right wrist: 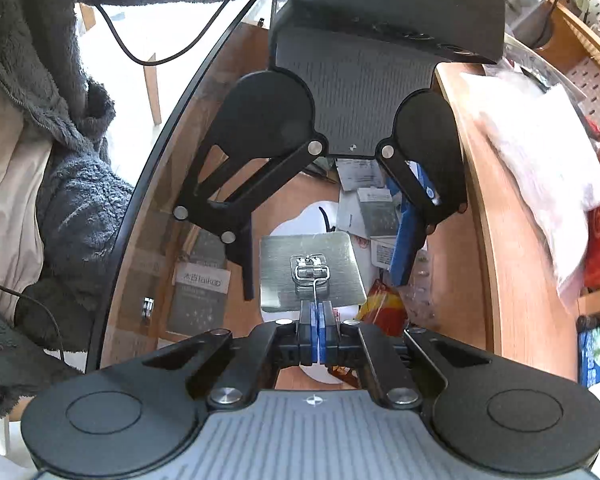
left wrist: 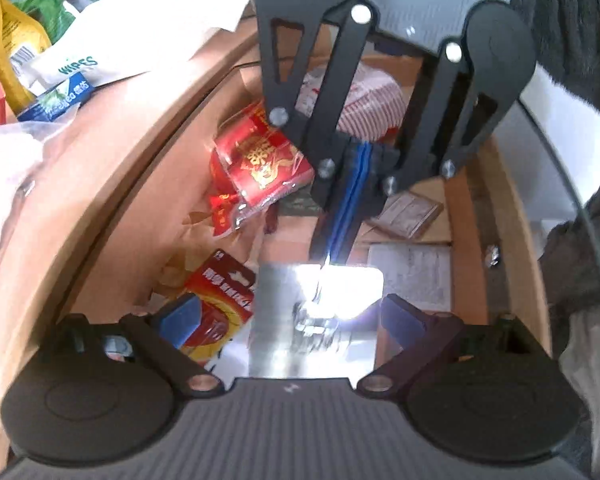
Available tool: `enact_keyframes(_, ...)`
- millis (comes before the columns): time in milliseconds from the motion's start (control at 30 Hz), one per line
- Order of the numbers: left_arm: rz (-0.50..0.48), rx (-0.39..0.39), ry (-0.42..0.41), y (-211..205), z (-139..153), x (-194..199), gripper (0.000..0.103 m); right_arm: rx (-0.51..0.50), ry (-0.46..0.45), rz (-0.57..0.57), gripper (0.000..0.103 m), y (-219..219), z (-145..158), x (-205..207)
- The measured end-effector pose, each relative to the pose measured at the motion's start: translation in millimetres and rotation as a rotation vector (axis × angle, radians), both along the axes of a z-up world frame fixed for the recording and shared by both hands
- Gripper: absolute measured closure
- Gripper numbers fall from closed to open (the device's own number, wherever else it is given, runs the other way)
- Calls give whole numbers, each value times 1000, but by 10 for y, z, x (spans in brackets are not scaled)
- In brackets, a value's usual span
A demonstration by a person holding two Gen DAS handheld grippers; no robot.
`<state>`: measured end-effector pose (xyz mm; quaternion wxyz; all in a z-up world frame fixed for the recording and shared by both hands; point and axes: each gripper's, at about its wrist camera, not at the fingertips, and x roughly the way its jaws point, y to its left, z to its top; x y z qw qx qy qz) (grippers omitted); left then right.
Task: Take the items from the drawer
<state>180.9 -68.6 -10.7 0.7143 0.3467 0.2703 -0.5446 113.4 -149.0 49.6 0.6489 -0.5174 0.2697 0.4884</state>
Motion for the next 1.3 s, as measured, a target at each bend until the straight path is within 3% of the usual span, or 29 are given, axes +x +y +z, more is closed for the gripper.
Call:
enact_keyframes(267,-7,1,50,61,60,44,5,-22,12,31,102,2,-42,2)
enact_keyframes(433,-20,3,146,83,58,95,32,-36,-6,25,102,-7,-40,-15)
enact_keyframes(467,-26,8,160,80,51,93,32,-37,-5,24,102,-5,-37,-14)
enact_keyframes(600,-61,19,145,61,4,25,33,-42,-3,23,102,13,-52,3)
enact_keyframes(967,-43,-14,133,132,102,-6,38,-67,-16,10,102,46,-111,31)
enact_keyframes(1300,-37,9,88,121,114,-59,63,-39,-3,1,101,13,-81,77)
